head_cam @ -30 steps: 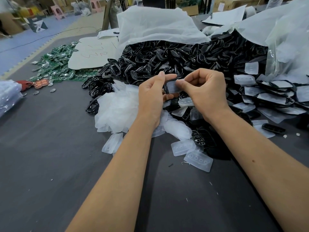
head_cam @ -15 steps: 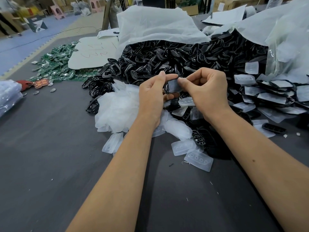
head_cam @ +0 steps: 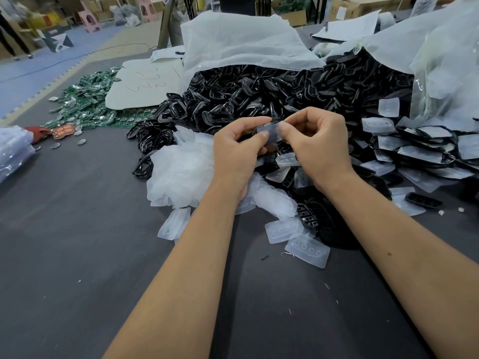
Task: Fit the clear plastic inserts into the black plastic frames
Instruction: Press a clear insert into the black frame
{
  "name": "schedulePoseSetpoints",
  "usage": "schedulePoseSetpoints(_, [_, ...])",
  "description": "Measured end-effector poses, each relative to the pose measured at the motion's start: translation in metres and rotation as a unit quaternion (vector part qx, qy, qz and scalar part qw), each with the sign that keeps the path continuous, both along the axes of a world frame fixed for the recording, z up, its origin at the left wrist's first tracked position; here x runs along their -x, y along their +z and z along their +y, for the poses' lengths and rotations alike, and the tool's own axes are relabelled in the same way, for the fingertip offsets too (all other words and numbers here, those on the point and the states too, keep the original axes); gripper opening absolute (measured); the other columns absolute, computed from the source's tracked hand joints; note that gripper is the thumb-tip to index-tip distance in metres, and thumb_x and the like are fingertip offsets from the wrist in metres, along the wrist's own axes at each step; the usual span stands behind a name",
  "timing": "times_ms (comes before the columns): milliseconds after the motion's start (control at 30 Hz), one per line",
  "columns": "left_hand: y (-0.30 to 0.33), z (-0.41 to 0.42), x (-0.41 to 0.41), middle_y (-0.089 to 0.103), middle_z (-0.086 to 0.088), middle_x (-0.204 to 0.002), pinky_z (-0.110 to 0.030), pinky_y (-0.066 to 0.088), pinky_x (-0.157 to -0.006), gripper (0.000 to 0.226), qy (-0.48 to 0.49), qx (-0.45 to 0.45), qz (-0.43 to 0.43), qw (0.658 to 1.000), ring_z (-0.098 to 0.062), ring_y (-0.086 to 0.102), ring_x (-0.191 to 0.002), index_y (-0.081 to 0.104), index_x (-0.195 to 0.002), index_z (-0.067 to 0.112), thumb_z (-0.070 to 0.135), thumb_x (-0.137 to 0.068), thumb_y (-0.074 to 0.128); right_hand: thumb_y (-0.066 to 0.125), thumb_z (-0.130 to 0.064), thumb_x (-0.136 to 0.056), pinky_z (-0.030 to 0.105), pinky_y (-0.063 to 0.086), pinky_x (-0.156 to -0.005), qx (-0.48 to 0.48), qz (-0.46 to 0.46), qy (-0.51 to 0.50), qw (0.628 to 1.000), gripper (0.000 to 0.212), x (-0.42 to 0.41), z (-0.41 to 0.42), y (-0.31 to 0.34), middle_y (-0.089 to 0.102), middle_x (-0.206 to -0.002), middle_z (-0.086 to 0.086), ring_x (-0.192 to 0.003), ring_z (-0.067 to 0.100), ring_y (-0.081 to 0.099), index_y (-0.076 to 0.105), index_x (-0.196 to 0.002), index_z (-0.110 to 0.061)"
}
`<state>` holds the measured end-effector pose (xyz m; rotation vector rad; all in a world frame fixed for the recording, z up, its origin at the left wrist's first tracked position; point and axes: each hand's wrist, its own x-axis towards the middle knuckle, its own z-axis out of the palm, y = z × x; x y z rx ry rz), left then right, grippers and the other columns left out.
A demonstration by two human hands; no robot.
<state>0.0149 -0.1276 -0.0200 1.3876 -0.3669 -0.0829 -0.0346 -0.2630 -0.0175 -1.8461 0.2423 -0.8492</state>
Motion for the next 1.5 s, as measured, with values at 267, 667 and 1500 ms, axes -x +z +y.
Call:
schedulePoseSetpoints(267, [-0.002,0.0006,-0.0012,0.076,-0.005,-0.091,-0.024,0.057,-0.069,0.03,-0.005,0.005,-0.008,1.0,-0.014,0.072,-0.078,0.082,-0.095,0.021,-0.003,-0.088,0.066,0.08,-0.019,-0.086,0.036,0.062,-0.071,0.008,0.015,-0.024,1.0,0.01,0.0006,-0.0001,0.0018,0.074,-0.072,-0.001,-0.067,0.017,0.071,0.075,-0.079,-0.014])
schedulePoseSetpoints(667, [-0.0021,0.0024,0.0004,0.077,-0.006,-0.096,-0.028,0.057,-0.069,0.029,-0.024,-0.003,-0.005,1.0,-0.017,0.072,-0.079,0.082,-0.095,0.026,0.003,-0.089,0.066,0.08,-0.021,-0.087,0.027,0.057,-0.064,0.019,0.024,-0.044,0.999,0.013,-0.0004,-0.0006,0.0013,0.071,-0.067,-0.004,-0.06,0.009,0.066,0.074,-0.075,-0.017])
schedulePoseSetpoints(1500, [0.0024,0.0033,0.0001,0.076,0.0,-0.086,-0.024,0.055,-0.06,0.032,-0.028,0.017,0.045,0.998,-0.009,0.064,-0.06,0.079,-0.102,0.018,-0.005,-0.098,0.057,0.053,-0.031,-0.109,0.023,0.038,-0.041,-0.29,0.06,0.104,0.949,0.037,-0.0026,-0.0055,0.0053,0.068,-0.071,0.006,-0.05,0.014,0.055,0.071,-0.088,-0.007])
